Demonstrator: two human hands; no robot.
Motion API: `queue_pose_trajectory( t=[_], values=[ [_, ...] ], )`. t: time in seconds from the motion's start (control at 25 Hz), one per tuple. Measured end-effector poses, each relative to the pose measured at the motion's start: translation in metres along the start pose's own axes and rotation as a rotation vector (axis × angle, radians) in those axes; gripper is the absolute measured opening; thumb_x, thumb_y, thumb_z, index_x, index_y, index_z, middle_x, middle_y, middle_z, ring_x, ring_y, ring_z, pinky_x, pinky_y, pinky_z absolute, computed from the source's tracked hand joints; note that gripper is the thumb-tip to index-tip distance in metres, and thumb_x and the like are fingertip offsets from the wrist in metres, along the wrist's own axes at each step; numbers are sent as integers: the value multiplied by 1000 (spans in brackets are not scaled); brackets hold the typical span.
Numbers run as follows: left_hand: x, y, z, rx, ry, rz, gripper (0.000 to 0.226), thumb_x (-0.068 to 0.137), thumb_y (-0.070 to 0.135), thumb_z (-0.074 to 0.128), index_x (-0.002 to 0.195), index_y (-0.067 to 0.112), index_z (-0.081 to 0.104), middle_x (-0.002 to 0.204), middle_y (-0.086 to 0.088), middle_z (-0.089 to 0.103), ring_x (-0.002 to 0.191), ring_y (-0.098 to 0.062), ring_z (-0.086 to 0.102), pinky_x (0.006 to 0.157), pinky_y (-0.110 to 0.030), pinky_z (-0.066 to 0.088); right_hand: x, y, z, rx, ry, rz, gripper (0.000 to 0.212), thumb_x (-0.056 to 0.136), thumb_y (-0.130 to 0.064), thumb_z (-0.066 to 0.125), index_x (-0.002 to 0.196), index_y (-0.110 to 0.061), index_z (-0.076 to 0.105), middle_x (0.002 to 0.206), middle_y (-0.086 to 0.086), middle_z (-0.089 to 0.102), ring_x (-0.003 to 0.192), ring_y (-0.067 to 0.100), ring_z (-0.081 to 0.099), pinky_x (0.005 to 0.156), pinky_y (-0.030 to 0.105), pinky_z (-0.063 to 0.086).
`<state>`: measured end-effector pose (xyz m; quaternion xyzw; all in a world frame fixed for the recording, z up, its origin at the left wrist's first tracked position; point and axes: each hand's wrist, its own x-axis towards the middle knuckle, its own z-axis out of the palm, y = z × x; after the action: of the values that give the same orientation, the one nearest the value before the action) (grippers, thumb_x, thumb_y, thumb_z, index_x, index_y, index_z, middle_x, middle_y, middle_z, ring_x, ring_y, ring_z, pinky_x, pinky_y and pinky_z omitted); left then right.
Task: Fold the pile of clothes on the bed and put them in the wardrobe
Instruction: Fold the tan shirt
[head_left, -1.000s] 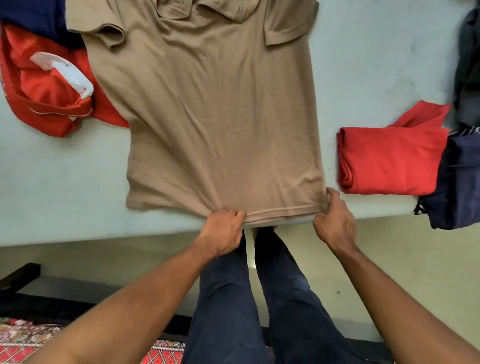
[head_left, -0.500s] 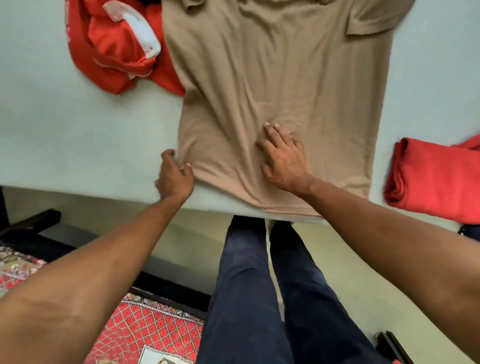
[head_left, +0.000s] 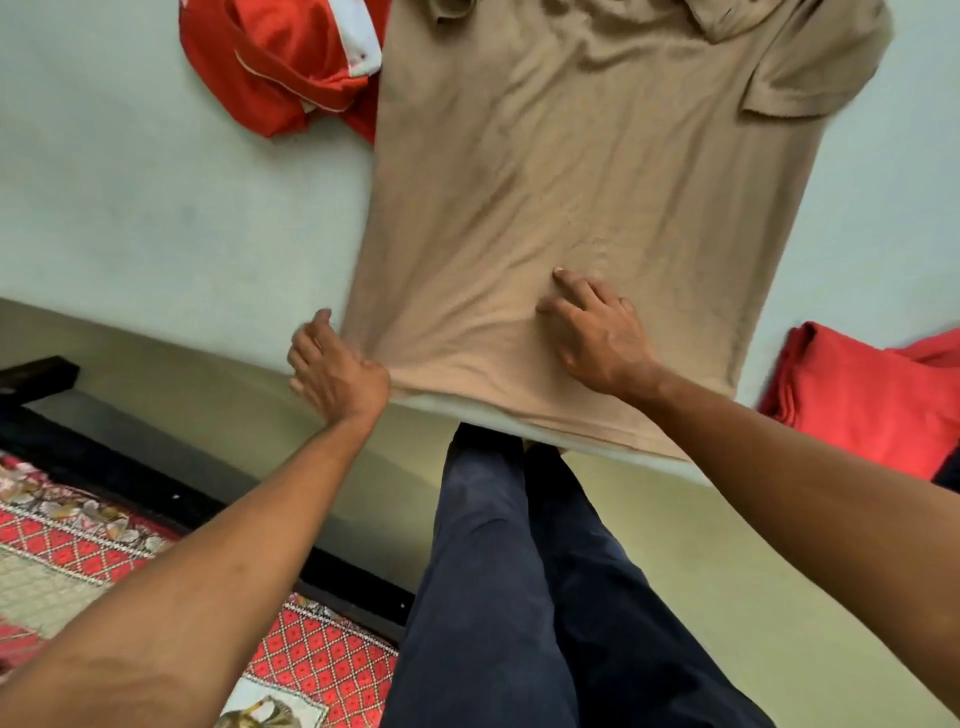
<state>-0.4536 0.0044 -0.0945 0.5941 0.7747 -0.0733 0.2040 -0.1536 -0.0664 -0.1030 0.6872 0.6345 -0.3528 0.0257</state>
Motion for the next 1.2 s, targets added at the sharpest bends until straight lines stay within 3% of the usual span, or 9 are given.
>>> queue_pose_trajectory(
  t=[0.12, 0.24, 0.48, 0.72, 0.84, 0.92, 1.04, 1.12, 1.2],
  values=[
    [10, 49, -5, -160, 81, 251, 65, 62, 5, 53, 126, 17, 56, 132, -11, 49, 123, -34, 45, 94, -47, 41, 20, 14, -21, 316, 165, 54, 31, 85, -15, 62, 115, -17, 72, 130, 8, 61, 115, 29, 59, 98, 47, 50],
    [29, 126, -9, -279, -4, 623, 51, 66, 7, 56, 115, 14, 64, 124, -13, 56, 113, -34, 50, 95, -47, 45, 41, 43, -69, 611, 457, 412, 32, 85, -12, 65, 115, -16, 73, 113, 0, 61, 97, 17, 60, 93, 43, 52],
    [67, 301, 19, 112, -254, 1174, 67, 76, 18, 63, 142, 18, 48, 154, -6, 39, 145, -27, 30, 106, -48, 36, 81, 140, -156, 761, 966, 828, 72, 75, -45, 82, 138, -20, 56, 138, 1, 53, 129, 20, 50, 114, 38, 39],
    [108, 441, 46, 328, -243, 1077, 82, 85, 45, 59, 157, 29, 23, 168, -2, 10, 151, -28, 14, 116, -57, 20, 137, 194, -183, 296, 546, 774, 100, 71, -76, 69, 155, -37, 31, 165, 1, 24, 151, 26, 24, 115, 48, 30],
    [121, 483, 43, 180, -161, 849, 84, 87, 45, 59, 158, 22, 20, 167, -7, 10, 150, -33, 17, 117, -57, 21, 135, 205, -182, 182, 563, 701, 66, 84, -53, 62, 146, -35, 47, 153, 2, 43, 139, 28, 40, 103, 44, 38],
    [125, 507, 38, 139, -150, 777, 83, 86, 44, 63, 155, 17, 26, 163, -12, 17, 145, -36, 24, 114, -53, 27, 125, 224, -188, 316, 717, 731, 35, 89, -33, 55, 122, -31, 69, 127, -2, 65, 117, 26, 59, 89, 36, 47],
    [120, 527, 31, -14, -13, 764, 61, 83, 38, 63, 136, 13, 46, 143, -14, 38, 128, -35, 41, 105, -45, 38, 105, 265, -206, 794, 942, 922, 24, 86, -16, 56, 92, -30, 75, 100, -8, 76, 97, 15, 69, 87, 29, 54],
    [108, 528, 31, -92, 170, 869, 40, 81, 29, 61, 117, 15, 51, 127, -10, 45, 112, -29, 48, 93, -41, 44, 93, 284, -213, 926, 971, 893, 22, 87, -14, 59, 89, -30, 73, 91, -9, 75, 89, 9, 70, 90, 33, 56],
    [97, 531, 38, -96, 117, 1099, 31, 80, 16, 60, 111, 15, 52, 117, -9, 47, 100, -23, 48, 84, -40, 47, 87, 283, -212, 957, 941, 779, 15, 86, -17, 67, 93, -27, 75, 86, -9, 74, 83, 7, 69, 89, 36, 56]
  ],
)
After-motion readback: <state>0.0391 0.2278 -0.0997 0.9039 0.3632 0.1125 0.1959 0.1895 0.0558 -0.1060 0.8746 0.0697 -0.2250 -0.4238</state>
